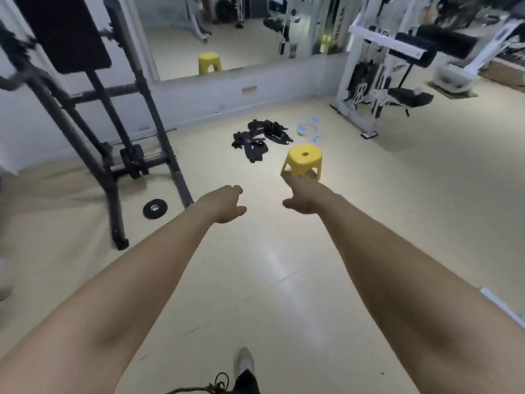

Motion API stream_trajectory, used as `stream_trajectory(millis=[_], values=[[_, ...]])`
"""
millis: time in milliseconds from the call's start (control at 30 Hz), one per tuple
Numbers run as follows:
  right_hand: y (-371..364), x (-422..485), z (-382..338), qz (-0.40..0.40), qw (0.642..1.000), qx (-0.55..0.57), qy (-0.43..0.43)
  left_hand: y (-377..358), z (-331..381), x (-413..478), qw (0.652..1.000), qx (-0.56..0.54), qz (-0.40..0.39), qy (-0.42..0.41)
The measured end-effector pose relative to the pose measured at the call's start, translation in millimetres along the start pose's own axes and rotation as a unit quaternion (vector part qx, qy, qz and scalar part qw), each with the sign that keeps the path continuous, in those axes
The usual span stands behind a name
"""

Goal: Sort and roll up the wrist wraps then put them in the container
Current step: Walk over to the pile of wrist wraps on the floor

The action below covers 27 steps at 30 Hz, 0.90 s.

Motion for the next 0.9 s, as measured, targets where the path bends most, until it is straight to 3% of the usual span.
stream_trajectory(millis=[333, 667, 900], values=[[72.7, 198.2, -39.7, -0.021, 0.999, -0.01, 0.021, 110.7, -88.6, 176.5, 0.999, -0.015, -0.003, 0.029], [111.6, 451.5, 31.6, -0.049, 0.998, 0.028, 0.002, 194.3, -95.2, 432.8, 0.999, 0.037, -0.026, 0.004], [196.0, 639.3, 77.8, -0.073, 0.997, 0.032, -0.008, 288.0, -95.7, 599.9, 1.0, 0.009, -0.019, 0.008]])
Point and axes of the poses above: each hand's wrist, its own x-axis towards the middle knuckle, its own y-axis out of the back of the hand, z = x × y, the point moved 2 cm from there along x, towards the middle knuckle, and after that the axes turned 8 degrees about -x, right-handed, at the moved point
